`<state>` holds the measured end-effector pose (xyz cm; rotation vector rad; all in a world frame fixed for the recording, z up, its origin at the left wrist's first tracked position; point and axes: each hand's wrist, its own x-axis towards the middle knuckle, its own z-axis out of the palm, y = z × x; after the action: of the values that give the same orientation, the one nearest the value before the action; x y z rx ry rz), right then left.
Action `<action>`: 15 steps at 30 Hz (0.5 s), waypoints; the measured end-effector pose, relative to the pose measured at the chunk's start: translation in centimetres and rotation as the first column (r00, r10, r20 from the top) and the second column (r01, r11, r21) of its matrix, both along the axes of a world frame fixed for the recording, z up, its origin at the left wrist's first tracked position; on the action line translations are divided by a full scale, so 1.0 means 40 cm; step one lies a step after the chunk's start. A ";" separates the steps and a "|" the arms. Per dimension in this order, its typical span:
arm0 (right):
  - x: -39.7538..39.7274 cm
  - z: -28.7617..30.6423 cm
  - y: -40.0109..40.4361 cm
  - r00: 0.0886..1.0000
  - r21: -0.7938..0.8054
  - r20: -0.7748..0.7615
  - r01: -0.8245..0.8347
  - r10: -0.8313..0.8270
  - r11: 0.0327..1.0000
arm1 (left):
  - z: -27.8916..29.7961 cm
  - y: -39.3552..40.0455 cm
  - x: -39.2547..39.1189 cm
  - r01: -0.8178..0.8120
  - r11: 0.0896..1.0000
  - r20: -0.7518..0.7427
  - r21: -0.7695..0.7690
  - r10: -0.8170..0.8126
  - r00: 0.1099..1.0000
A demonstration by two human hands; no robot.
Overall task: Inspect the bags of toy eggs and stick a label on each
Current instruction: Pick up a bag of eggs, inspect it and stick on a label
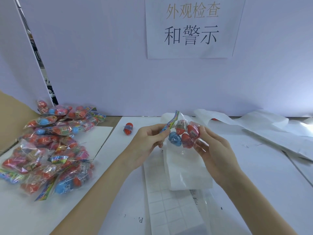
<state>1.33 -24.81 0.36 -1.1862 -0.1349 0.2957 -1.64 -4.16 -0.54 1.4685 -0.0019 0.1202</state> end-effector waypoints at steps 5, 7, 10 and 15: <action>-0.017 0.017 0.005 0.981 -0.133 0.092 -0.160 0.173 0.978 | 0.002 -0.005 -0.001 -0.169 0.986 0.071 0.000 0.169 0.983; -0.022 0.012 0.011 0.970 -0.260 0.143 -0.155 0.197 0.953 | -0.001 -0.003 -0.001 -0.221 0.974 0.106 0.042 0.215 0.971; -0.027 -0.001 0.020 0.963 -0.348 0.171 -0.140 0.209 0.927 | -0.003 -0.002 -0.004 -0.278 0.946 0.152 0.168 0.254 0.955; -0.025 0.000 0.018 0.943 -0.376 0.185 -0.191 0.275 0.907 | -0.001 -0.009 0.002 -0.351 0.907 0.209 0.231 0.305 0.929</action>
<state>0.35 -24.08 0.38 -1.5667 -0.4498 0.4027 -1.57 -4.53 -0.57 1.7139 0.0970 0.5389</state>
